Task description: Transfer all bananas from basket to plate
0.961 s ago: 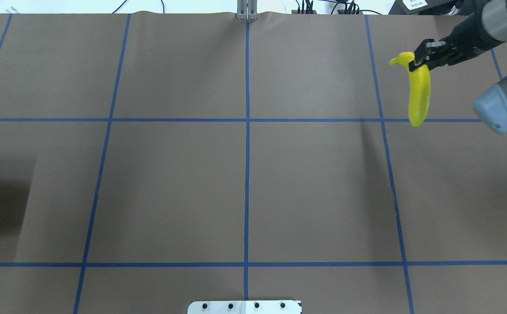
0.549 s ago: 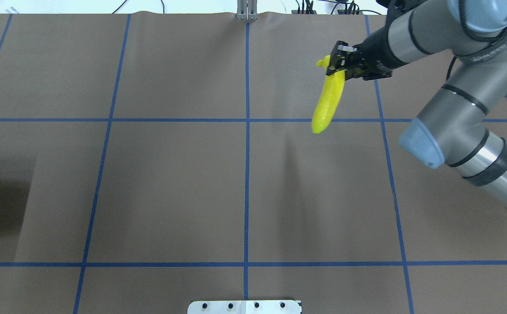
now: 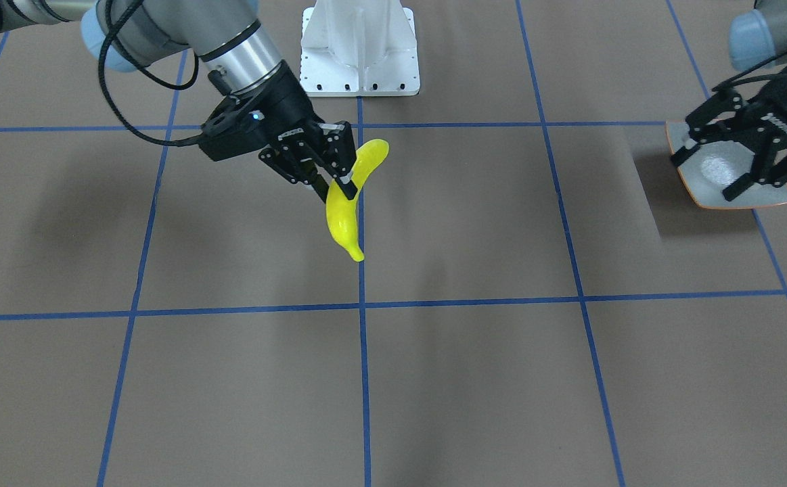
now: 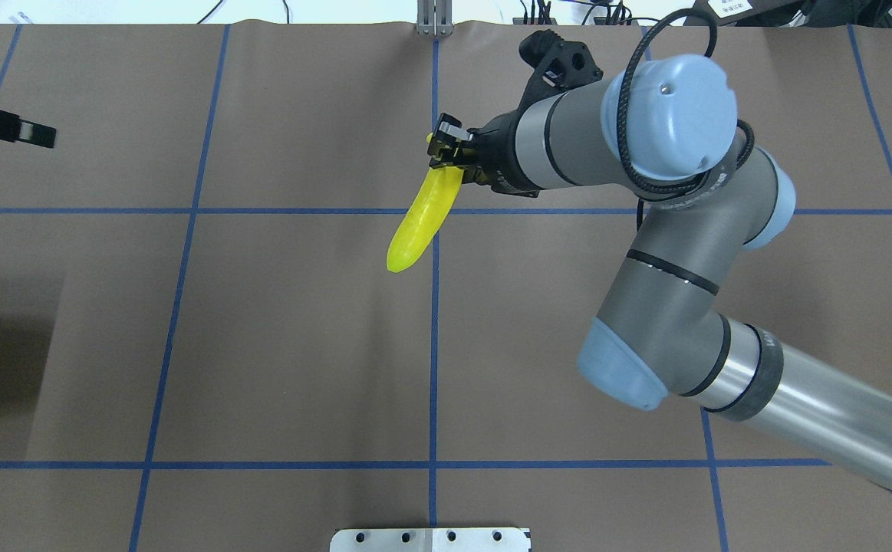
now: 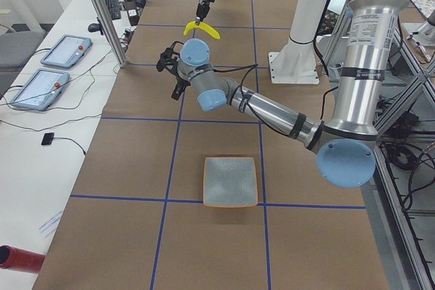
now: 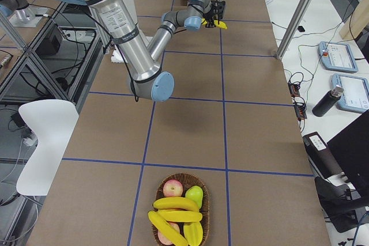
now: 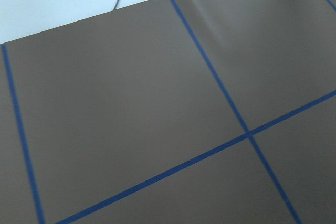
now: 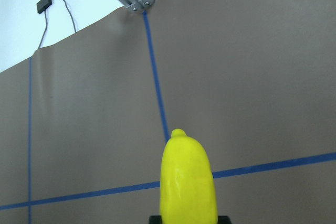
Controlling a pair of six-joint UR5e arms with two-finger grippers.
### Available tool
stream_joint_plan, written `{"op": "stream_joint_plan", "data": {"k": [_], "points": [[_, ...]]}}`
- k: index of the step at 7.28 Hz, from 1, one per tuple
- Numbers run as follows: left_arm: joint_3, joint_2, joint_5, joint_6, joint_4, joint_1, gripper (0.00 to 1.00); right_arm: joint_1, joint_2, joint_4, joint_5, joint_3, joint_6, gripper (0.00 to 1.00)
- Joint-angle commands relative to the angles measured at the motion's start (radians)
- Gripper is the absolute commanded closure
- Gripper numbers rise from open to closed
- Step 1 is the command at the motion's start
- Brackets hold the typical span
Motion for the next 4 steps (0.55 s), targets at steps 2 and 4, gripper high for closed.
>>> {"op": "stream_joint_plan", "data": {"k": [2,4], "points": [[0.003,-0.209,0.010,-0.252,-0.055,0.212,0.00,-0.126,0.075,0.036,-0.130,-0.001,0.014,1.00],[-0.005,-0.216,0.008,-0.247,-0.068,0.268,0.00,-0.135,0.102,0.035,-0.130,-0.006,0.010,1.00]]}}
